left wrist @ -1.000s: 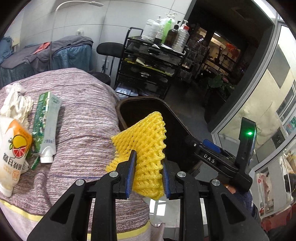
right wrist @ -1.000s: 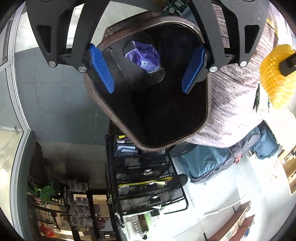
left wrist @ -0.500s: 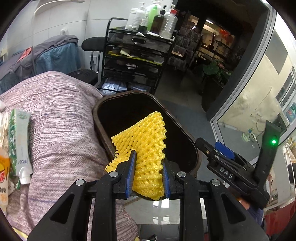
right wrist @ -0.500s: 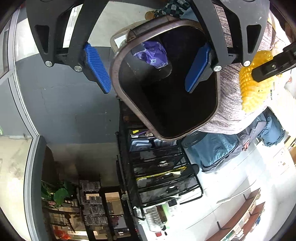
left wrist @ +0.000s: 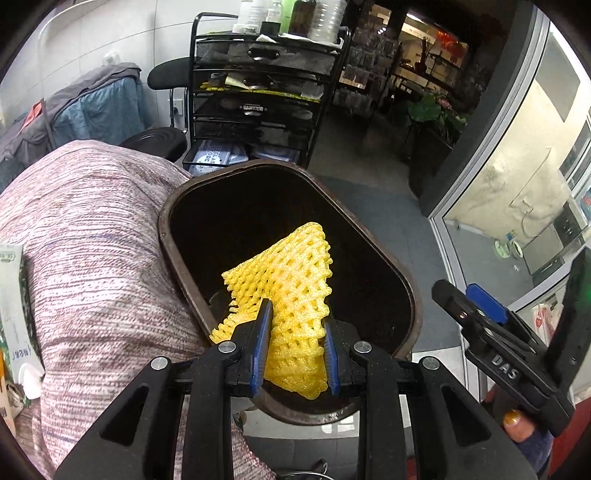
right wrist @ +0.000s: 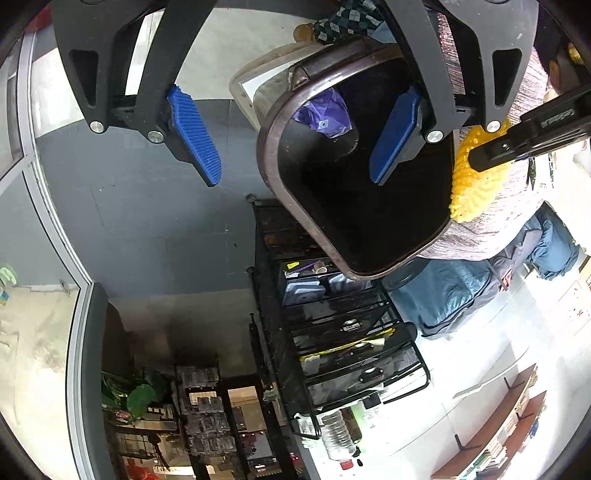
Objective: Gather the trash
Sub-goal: 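Move the yellow foam net over the bin and open the left tool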
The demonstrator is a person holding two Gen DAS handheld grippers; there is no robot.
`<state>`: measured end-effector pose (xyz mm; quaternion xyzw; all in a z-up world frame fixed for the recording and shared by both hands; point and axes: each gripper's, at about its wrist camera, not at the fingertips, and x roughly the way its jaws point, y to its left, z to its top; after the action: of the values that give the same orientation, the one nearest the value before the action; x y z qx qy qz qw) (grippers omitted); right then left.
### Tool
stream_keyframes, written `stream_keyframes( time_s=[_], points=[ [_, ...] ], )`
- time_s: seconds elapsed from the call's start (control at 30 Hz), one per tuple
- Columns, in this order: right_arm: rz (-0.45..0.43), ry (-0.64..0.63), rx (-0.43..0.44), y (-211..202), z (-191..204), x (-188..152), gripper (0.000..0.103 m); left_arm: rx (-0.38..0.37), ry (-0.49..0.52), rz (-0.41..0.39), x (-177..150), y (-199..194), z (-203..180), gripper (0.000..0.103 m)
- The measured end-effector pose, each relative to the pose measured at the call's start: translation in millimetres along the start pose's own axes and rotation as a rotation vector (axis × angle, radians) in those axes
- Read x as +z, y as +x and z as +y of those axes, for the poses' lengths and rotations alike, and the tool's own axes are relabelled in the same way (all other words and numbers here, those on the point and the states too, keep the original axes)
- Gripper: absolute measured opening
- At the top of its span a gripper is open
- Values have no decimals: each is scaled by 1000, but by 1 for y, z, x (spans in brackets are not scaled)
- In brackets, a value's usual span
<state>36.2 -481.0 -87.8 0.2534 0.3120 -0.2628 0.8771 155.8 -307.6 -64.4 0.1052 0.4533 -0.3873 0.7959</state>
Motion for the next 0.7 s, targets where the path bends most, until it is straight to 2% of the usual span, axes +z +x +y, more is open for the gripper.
stream_keyframes(
  time_s=[0.1,0.17,0.37,0.47,0.7],
  points=[
    [2,4,-6,1,-1,0,82,5,26,10,1,7,-4,33],
    [3,10,-10,1,-2,0,84,24,30,6,1,9,-5,57],
    [-2,29,-23,2,-7,2,85,26,35,-30,-2,6,-2,84],
    [1,36,-23,2,-8,1,85,17,37,-56,-1,2,-2,89],
    [-8,21,-6,-2,-2,1,85,34,74,-116,-5,-23,-8,93]
  ],
)
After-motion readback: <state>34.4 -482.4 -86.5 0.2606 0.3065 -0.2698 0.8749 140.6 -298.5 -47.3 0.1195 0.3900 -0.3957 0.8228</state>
